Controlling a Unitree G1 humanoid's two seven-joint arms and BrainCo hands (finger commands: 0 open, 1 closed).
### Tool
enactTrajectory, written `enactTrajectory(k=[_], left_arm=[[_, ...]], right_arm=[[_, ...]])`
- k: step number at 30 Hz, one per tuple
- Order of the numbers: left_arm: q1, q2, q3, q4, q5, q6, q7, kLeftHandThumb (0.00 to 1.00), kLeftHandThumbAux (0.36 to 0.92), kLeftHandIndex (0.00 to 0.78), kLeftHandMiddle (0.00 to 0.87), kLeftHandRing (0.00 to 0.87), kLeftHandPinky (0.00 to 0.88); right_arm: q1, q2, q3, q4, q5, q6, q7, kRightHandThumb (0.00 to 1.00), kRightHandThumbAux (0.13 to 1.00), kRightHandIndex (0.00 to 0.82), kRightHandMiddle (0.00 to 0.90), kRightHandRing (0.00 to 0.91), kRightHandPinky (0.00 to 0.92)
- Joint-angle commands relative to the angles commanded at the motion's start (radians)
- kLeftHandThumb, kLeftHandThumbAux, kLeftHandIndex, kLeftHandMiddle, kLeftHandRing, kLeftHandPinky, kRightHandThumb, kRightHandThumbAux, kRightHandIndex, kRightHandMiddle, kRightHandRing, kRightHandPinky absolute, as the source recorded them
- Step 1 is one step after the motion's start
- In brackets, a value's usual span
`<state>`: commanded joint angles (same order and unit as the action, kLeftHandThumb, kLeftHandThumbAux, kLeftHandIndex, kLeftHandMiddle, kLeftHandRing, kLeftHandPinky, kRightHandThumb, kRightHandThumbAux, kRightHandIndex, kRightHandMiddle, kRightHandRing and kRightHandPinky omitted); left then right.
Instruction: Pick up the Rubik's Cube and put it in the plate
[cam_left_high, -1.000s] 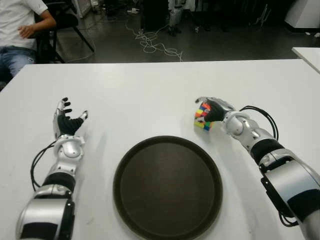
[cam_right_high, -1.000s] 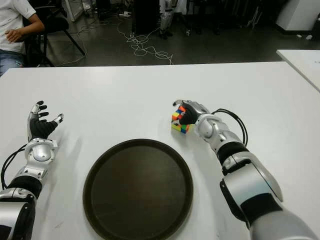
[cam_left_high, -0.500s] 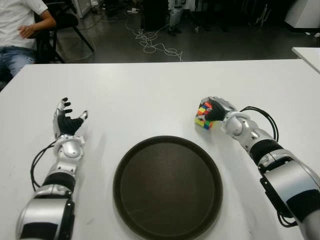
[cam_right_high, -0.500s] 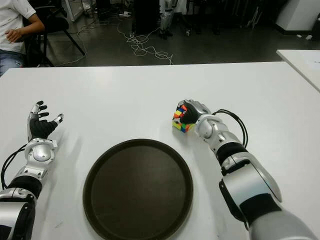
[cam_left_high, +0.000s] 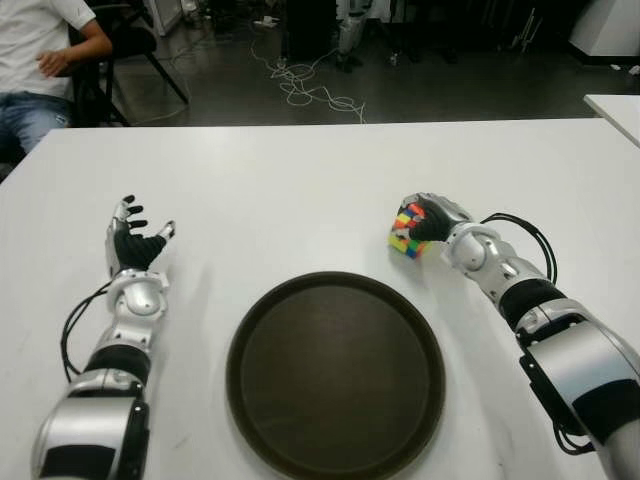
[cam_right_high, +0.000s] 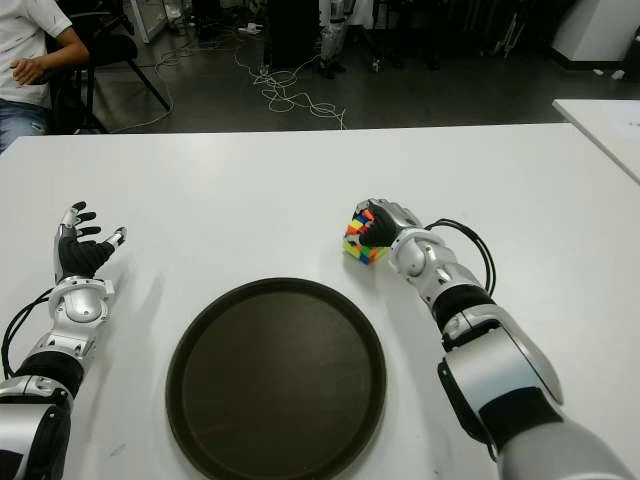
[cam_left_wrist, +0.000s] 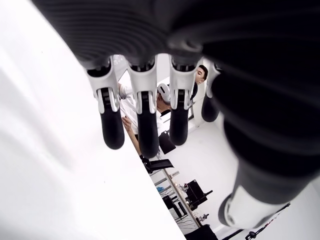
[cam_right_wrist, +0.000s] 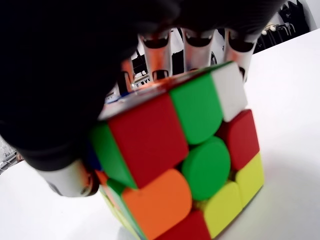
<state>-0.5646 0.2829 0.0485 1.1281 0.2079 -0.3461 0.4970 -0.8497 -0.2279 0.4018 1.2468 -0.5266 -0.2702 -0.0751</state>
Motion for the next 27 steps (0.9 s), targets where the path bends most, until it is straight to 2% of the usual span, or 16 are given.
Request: enactTrajectory(k=[3, 5, 12, 14, 19, 27], left_arm=[[0.000, 0.001, -0.003, -0.001, 0.005, 0.002, 0.002, 0.127, 0.778, 0.131, 0.265, 0.301, 0.374], [0.000, 0.001, -0.002, -0.001, 0.004, 0.001, 0.003, 0.122, 0.783, 0.135, 0.282, 0.323, 0.394], [0.000, -0.005, 0.007, -0.003, -0.007, -0.003, -0.001, 0.137, 0.784, 0.130, 0.250, 0.300, 0.363], [-0.001, -0.005, 0.008, -0.003, -0.009, 0.000, -0.003, 0.140, 0.782, 0.125, 0.256, 0.318, 0.405], [-0.001, -0.005, 0.007, -0.004, -0.007, 0.003, -0.002, 0.141, 0.768, 0.124, 0.249, 0.306, 0.392], [-0.001, -0.004, 0.005, -0.003, -0.004, 0.000, -0.002, 0.126, 0.781, 0.128, 0.251, 0.303, 0.378]], right_arm=[[0.000, 0.002, -0.004, -0.003, 0.002, 0.004, 0.004, 0.694, 0.729, 0.428, 0.705, 0.707, 0.707], [0.000, 0.002, -0.006, -0.004, 0.003, 0.007, 0.006, 0.694, 0.729, 0.428, 0.704, 0.708, 0.708], [-0.001, 0.004, -0.013, -0.005, 0.007, 0.011, 0.015, 0.694, 0.729, 0.429, 0.708, 0.709, 0.705], [-0.001, 0.003, -0.014, -0.007, 0.006, 0.009, 0.013, 0.692, 0.729, 0.429, 0.713, 0.717, 0.713], [-0.003, 0.002, -0.017, -0.011, 0.006, 0.007, 0.004, 0.691, 0.729, 0.429, 0.726, 0.735, 0.729], [-0.007, 0.008, -0.067, -0.030, 0.055, -0.004, -0.008, 0.691, 0.729, 0.432, 0.748, 0.757, 0.752]])
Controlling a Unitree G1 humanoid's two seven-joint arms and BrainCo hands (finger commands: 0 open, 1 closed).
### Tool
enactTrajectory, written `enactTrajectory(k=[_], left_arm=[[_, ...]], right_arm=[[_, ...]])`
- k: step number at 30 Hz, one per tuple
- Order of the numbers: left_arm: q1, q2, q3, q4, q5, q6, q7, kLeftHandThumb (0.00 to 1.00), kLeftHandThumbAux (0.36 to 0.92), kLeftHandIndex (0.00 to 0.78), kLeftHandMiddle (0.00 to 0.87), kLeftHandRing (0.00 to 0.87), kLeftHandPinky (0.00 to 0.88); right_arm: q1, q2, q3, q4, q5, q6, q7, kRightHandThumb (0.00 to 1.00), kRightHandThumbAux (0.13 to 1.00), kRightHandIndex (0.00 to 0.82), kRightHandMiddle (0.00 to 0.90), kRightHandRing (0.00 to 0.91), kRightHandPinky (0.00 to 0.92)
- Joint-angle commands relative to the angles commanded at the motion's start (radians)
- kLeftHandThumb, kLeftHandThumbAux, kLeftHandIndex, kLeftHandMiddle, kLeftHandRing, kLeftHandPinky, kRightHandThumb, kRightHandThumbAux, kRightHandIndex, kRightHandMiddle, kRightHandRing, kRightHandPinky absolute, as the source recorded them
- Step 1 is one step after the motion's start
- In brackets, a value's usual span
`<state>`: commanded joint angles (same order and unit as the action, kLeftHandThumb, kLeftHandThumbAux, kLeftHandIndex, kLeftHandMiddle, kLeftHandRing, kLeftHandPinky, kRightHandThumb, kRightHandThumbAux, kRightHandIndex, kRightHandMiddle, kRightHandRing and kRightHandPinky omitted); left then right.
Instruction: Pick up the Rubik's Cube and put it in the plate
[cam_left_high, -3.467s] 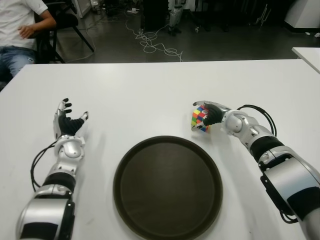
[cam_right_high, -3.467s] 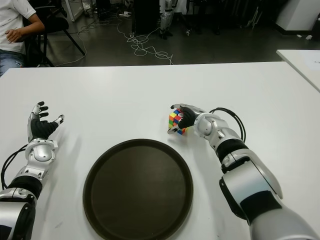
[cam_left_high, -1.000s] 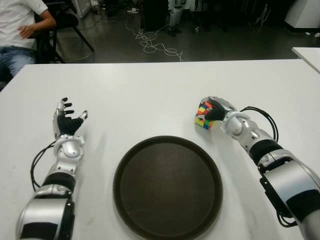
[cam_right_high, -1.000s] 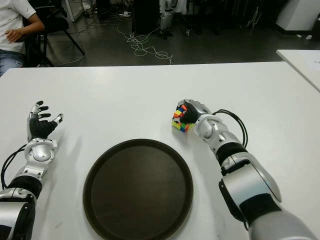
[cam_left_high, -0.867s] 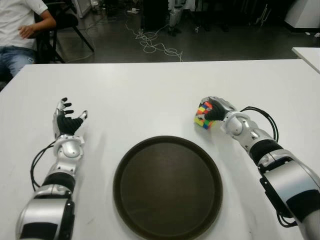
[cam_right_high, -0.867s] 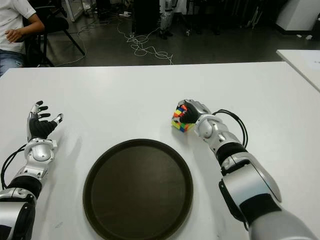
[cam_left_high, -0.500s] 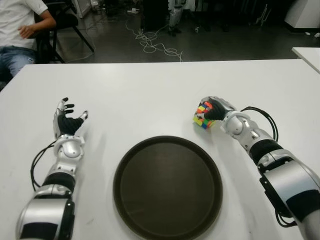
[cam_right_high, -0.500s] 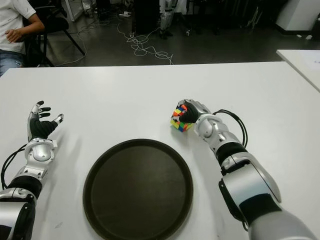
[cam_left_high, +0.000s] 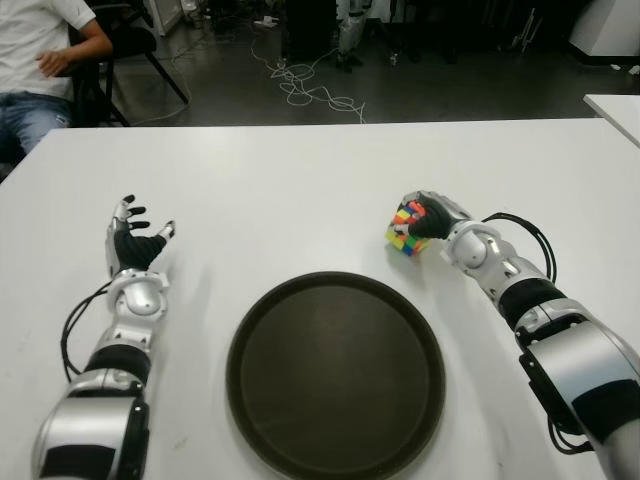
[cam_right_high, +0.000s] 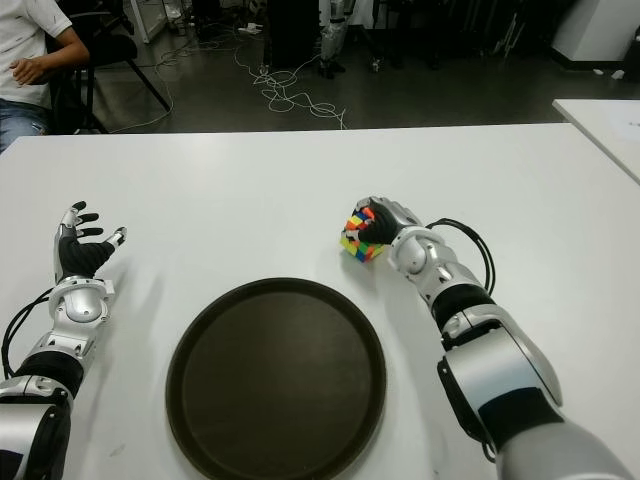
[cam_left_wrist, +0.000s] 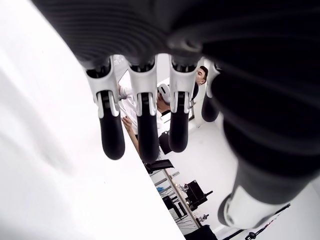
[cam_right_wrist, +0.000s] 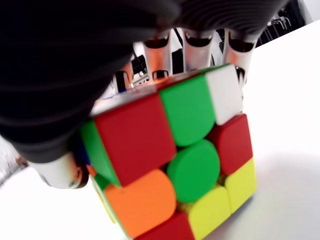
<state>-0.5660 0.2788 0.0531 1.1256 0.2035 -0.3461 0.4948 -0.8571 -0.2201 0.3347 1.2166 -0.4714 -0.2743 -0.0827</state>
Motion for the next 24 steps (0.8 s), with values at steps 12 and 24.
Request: enactTrajectory(k=[12, 24], left_arm=[[0.000, -0.003, 0.010, -0.002, -0.016, -0.010, -0.018, 0.158, 0.774, 0.124, 0.244, 0.302, 0.385], [0.003, 0.003, -0.005, -0.005, 0.006, 0.001, 0.002, 0.127, 0.772, 0.124, 0.219, 0.252, 0.312]], right_arm=[[0.076, -0.008, -0.141, -0.155, 0.133, -0.175, -0.072, 0.684, 0.729, 0.436, 0.782, 0.795, 0.777], [0.205, 0.006, -0.228, -0.385, 0.263, -0.245, 0.000, 0.684, 0.728, 0.434, 0.774, 0.796, 0.782]])
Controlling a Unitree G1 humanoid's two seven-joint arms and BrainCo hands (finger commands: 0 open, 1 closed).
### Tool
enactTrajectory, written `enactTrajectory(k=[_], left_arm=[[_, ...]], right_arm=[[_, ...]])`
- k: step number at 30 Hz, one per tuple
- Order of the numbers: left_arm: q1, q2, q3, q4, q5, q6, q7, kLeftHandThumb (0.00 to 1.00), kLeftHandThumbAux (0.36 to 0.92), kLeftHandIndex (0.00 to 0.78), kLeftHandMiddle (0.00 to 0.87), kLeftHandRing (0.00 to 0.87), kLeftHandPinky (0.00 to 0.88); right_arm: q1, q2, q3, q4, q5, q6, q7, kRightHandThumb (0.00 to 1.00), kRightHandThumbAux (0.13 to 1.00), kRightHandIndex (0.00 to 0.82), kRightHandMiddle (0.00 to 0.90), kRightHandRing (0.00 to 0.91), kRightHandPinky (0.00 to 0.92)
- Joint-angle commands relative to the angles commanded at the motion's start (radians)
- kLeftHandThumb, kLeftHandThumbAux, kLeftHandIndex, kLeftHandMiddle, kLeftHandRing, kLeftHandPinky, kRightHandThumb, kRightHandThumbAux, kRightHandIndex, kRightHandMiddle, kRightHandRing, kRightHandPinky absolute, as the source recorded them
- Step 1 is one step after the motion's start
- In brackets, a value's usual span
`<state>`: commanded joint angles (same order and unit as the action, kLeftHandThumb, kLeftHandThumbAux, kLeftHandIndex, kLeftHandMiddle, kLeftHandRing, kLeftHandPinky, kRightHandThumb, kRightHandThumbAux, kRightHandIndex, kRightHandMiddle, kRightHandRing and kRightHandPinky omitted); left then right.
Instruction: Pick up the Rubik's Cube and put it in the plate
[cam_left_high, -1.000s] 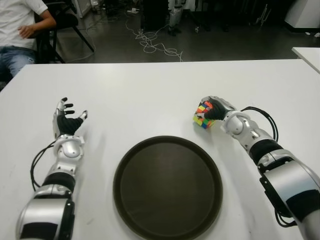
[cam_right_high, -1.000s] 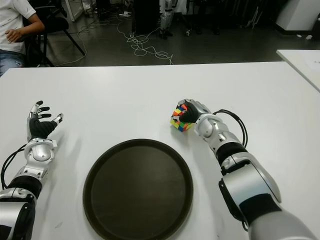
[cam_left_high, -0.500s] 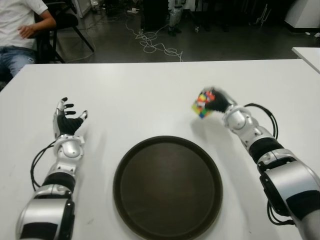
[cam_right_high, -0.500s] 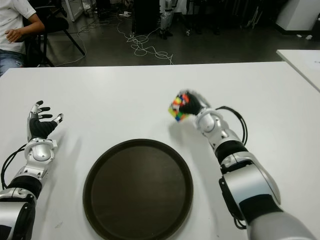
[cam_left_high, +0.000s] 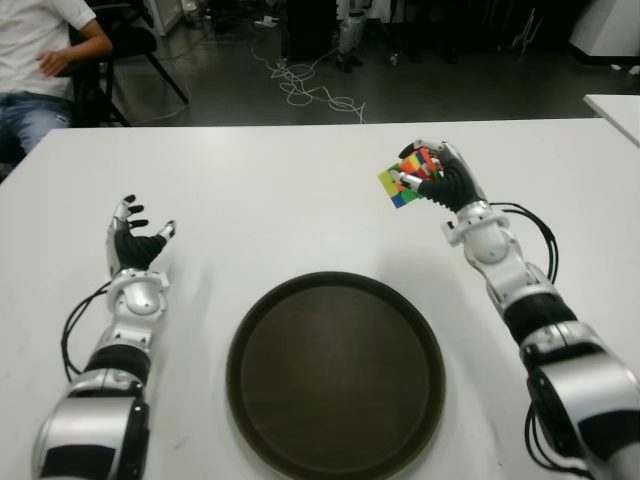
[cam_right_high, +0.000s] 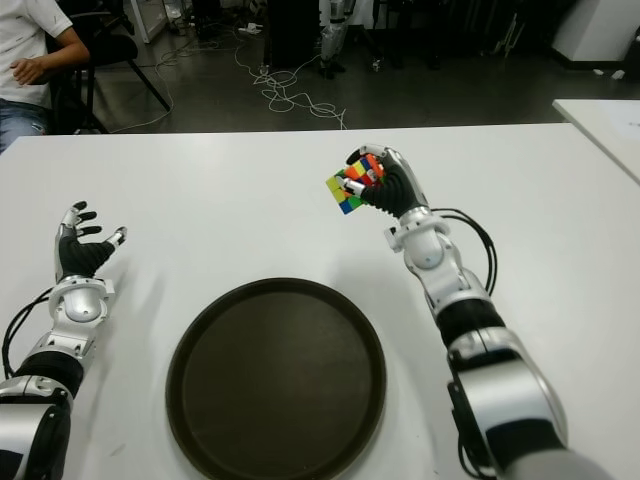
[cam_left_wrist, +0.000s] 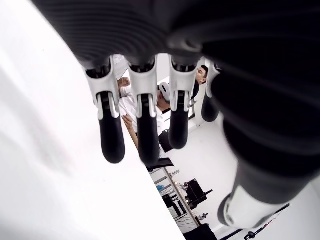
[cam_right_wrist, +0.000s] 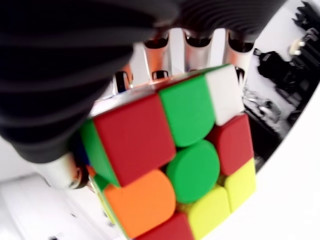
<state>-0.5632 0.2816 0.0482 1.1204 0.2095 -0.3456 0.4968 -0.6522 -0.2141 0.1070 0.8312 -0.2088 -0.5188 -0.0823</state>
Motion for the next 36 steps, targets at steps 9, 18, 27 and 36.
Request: enactTrajectory(k=[9, 18, 27, 36], left_arm=[[0.001, 0.000, 0.004, 0.001, -0.005, -0.006, -0.006, 0.139, 0.775, 0.122, 0.249, 0.314, 0.412], [0.001, -0.002, 0.017, 0.004, -0.021, -0.028, -0.018, 0.165, 0.784, 0.127, 0.241, 0.292, 0.373], [0.003, 0.001, 0.015, 0.003, -0.017, -0.026, -0.015, 0.180, 0.769, 0.131, 0.197, 0.216, 0.256], [0.006, 0.002, 0.016, -0.001, -0.018, -0.031, -0.018, 0.189, 0.792, 0.128, 0.206, 0.236, 0.303]], right_arm=[[0.077, 0.020, -0.017, -0.205, 0.069, 0.088, 0.099, 0.691, 0.723, 0.437, 0.790, 0.806, 0.795], [0.173, 0.050, 0.000, -0.405, 0.176, 0.243, 0.276, 0.692, 0.722, 0.437, 0.795, 0.811, 0.796], [0.238, 0.046, 0.037, -0.533, 0.229, 0.375, 0.454, 0.684, 0.722, 0.437, 0.806, 0.826, 0.820], [0.258, 0.042, 0.046, -0.583, 0.309, 0.442, 0.608, 0.681, 0.723, 0.436, 0.820, 0.844, 0.855]])
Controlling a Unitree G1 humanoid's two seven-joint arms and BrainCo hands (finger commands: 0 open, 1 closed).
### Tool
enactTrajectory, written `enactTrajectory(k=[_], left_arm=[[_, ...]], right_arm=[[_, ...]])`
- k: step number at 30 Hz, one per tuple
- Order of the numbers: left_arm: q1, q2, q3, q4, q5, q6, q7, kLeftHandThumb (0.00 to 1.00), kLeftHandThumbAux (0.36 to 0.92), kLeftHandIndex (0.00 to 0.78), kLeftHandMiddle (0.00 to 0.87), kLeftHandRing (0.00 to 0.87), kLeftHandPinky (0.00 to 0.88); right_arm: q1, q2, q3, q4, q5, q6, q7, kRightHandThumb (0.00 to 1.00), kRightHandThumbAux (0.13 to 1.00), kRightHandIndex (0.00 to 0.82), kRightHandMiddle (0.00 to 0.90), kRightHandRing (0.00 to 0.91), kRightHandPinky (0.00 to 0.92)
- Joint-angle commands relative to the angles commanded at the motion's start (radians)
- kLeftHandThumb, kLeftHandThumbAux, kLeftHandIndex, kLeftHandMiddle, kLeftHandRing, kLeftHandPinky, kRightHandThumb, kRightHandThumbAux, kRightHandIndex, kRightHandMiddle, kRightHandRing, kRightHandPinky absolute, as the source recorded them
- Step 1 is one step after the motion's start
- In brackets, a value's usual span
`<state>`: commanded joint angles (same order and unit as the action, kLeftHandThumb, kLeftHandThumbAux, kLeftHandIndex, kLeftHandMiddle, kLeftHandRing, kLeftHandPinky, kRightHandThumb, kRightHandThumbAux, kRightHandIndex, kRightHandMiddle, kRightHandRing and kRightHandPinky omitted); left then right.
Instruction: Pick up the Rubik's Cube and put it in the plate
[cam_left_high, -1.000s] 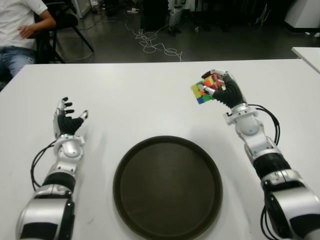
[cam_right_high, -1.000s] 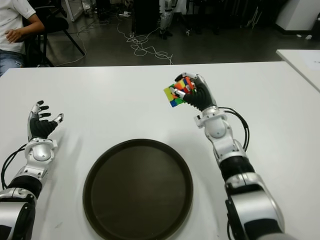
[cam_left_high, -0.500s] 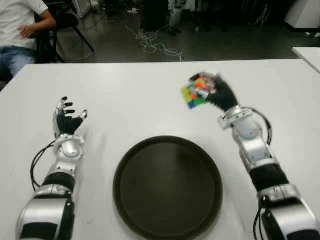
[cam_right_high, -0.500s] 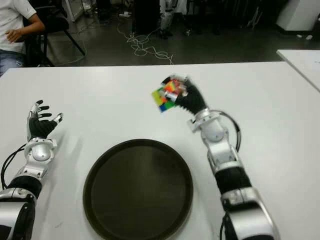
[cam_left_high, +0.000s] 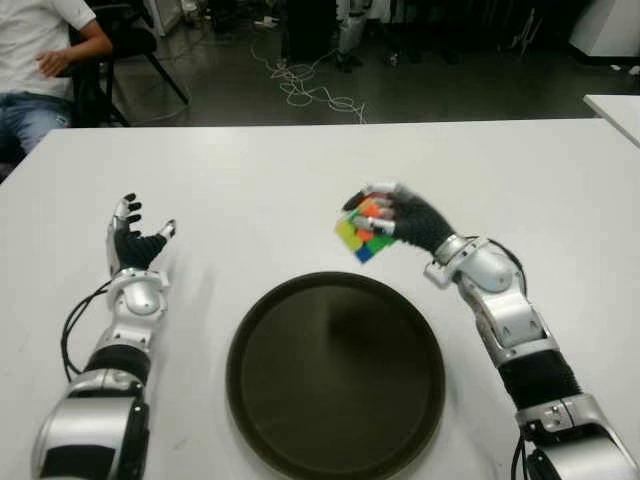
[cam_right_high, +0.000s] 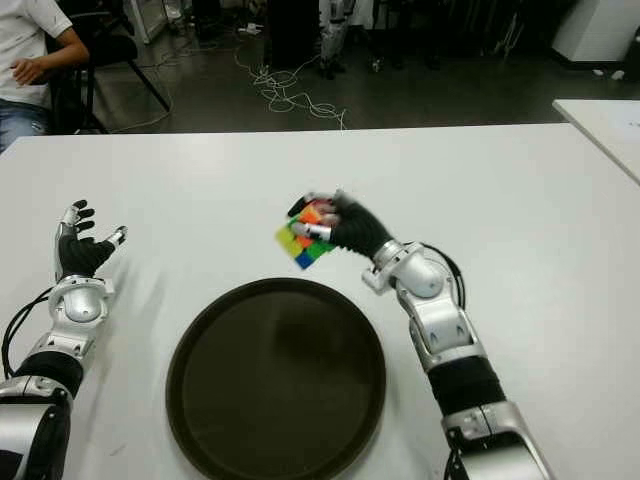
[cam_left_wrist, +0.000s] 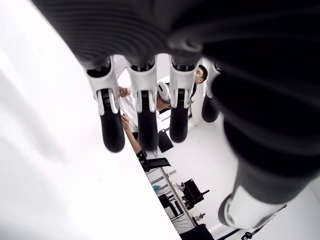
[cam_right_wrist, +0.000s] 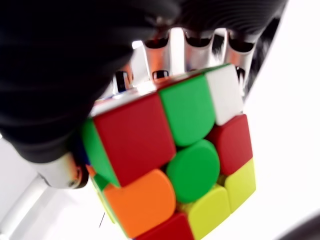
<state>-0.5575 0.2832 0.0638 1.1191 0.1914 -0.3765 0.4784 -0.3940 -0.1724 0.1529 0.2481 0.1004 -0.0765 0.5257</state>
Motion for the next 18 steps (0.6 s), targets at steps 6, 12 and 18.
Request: enactTrajectory(k=[6, 12, 18], left_arm=[[-0.001, -0.001, 0.004, 0.000, -0.006, 0.000, -0.007, 0.175, 0.774, 0.123, 0.214, 0.251, 0.308], [-0.005, 0.005, -0.009, 0.007, 0.014, 0.018, 0.015, 0.140, 0.759, 0.124, 0.217, 0.245, 0.289], [-0.004, 0.003, -0.008, 0.005, 0.013, 0.023, 0.016, 0.134, 0.758, 0.123, 0.195, 0.208, 0.236]], right_arm=[[-0.004, -0.030, 0.026, -0.008, 0.001, 0.022, 0.099, 0.681, 0.725, 0.437, 0.798, 0.826, 0.819], [-0.020, -0.065, 0.053, -0.005, -0.016, 0.055, 0.174, 0.680, 0.728, 0.437, 0.782, 0.812, 0.803], [-0.019, -0.076, 0.055, -0.018, -0.014, 0.080, 0.197, 0.680, 0.728, 0.435, 0.782, 0.816, 0.812]])
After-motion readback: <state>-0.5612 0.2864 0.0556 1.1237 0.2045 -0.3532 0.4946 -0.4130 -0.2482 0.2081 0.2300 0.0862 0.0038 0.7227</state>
